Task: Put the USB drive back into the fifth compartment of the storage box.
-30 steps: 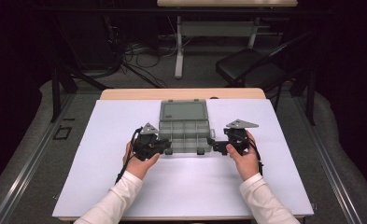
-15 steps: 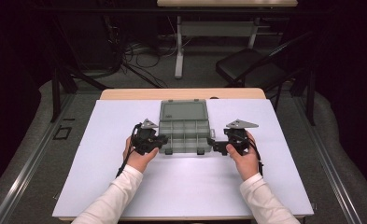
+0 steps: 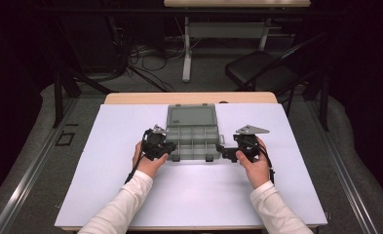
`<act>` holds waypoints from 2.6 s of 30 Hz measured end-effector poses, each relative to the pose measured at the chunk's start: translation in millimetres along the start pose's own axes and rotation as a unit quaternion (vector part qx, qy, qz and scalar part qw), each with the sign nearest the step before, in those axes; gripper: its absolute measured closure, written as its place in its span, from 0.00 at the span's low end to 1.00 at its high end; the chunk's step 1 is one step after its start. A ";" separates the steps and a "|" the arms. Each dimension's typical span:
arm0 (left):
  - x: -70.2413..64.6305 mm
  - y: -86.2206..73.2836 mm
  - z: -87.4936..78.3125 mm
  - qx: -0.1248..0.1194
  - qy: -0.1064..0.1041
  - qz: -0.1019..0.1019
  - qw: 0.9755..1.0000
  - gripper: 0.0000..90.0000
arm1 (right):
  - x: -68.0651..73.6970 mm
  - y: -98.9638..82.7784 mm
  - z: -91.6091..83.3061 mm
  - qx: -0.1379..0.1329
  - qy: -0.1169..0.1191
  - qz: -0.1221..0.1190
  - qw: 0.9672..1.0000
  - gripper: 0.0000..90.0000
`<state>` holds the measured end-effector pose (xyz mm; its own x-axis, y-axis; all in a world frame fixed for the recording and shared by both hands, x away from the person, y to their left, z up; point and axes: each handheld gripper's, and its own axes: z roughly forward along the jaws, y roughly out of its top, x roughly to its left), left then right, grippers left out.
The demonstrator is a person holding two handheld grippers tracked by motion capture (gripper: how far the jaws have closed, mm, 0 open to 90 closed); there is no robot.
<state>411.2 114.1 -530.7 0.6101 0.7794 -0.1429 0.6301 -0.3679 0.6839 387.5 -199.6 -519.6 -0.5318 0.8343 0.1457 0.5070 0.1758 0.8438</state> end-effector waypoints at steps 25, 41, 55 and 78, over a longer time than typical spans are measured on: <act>-2.1 2.0 -13.0 -0.050 0.018 0.014 0.999 0.50 | 0.6 -1.3 2.2 0.005 -0.002 -0.004 1.000 0.16; 10.3 16.6 -23.9 -0.052 0.026 0.036 0.998 0.38 | -0.3 -1.6 2.6 0.011 -0.001 -0.001 1.000 0.16; 28.6 22.5 -8.7 -0.026 0.029 0.033 0.999 0.22 | -1.2 -2.0 3.2 0.017 0.001 0.003 1.000 0.16; 31.9 15.8 23.9 0.023 0.042 0.086 0.995 0.23 | -3.2 -3.2 4.4 0.020 0.001 0.008 1.000 0.16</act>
<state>452.0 121.0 -541.5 0.6694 0.7420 0.0354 0.5426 -0.5210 0.6589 390.6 -200.6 -525.0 -0.5241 0.8365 0.1600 0.5427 0.1832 0.8197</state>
